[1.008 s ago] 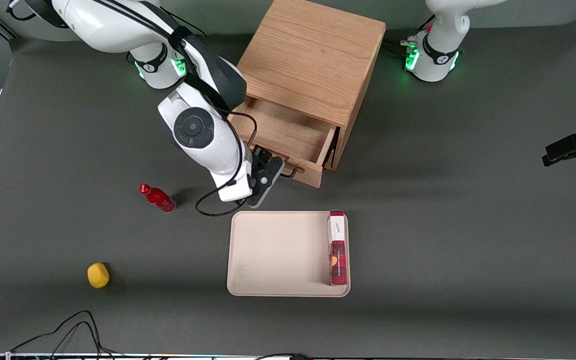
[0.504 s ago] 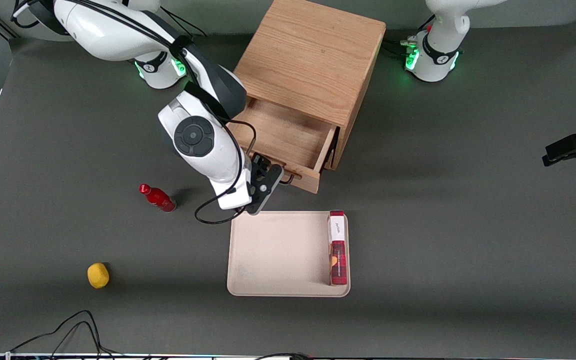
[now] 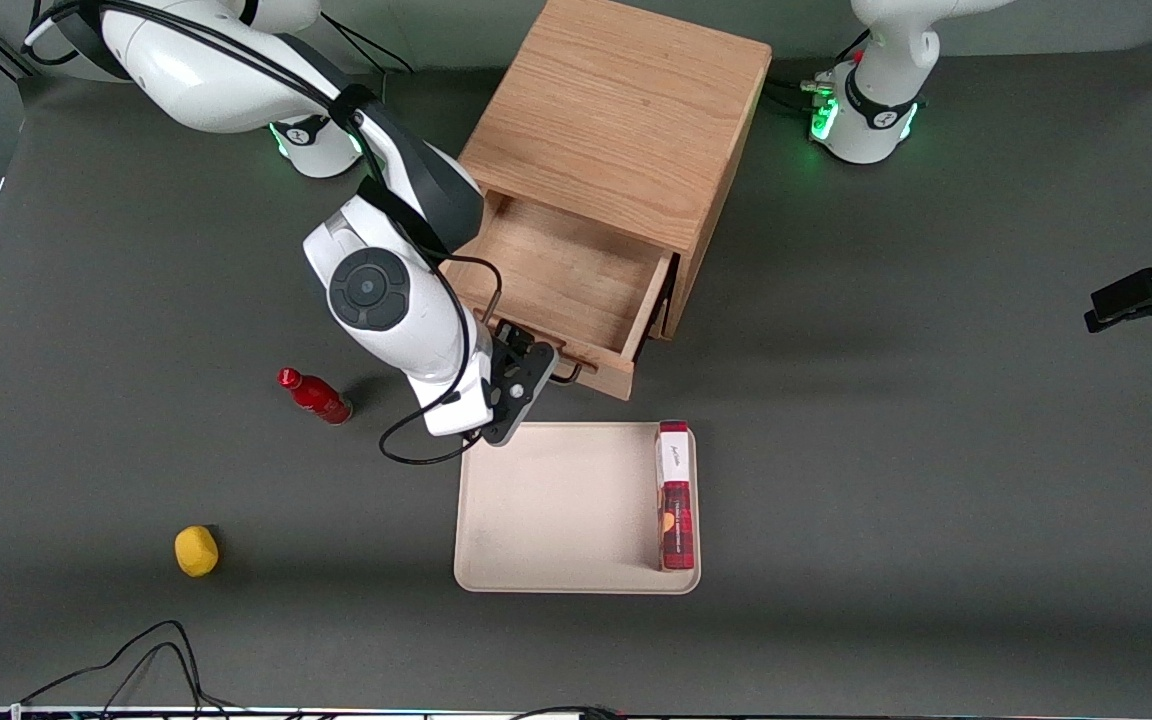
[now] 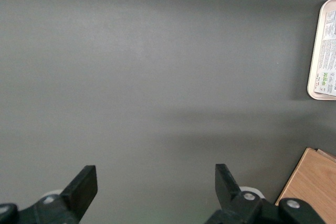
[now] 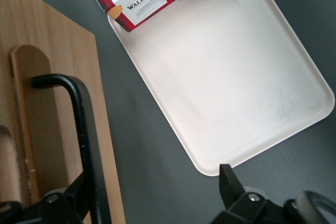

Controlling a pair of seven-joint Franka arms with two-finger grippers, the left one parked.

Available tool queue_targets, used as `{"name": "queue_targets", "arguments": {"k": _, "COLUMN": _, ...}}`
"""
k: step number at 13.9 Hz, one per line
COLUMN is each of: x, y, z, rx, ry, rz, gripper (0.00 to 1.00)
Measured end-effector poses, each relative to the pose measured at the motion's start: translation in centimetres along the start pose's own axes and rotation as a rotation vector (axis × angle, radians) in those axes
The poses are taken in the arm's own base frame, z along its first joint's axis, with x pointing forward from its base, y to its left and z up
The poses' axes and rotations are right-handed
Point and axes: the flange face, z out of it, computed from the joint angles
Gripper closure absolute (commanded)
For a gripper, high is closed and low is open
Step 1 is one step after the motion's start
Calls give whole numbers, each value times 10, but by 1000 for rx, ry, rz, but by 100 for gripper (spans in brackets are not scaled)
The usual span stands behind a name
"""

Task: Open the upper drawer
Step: 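Pull the upper drawer outward by its handle with the right gripper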

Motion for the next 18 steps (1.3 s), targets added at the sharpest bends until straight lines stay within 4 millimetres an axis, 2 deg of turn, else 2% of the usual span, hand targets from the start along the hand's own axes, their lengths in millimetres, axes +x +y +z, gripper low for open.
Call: {"name": "queue_targets", "arguments": {"k": 18, "x": -8, "y": 59, "z": -11, "rx": -28, "ry": 42, "rz": 74, "gripper": 0}}
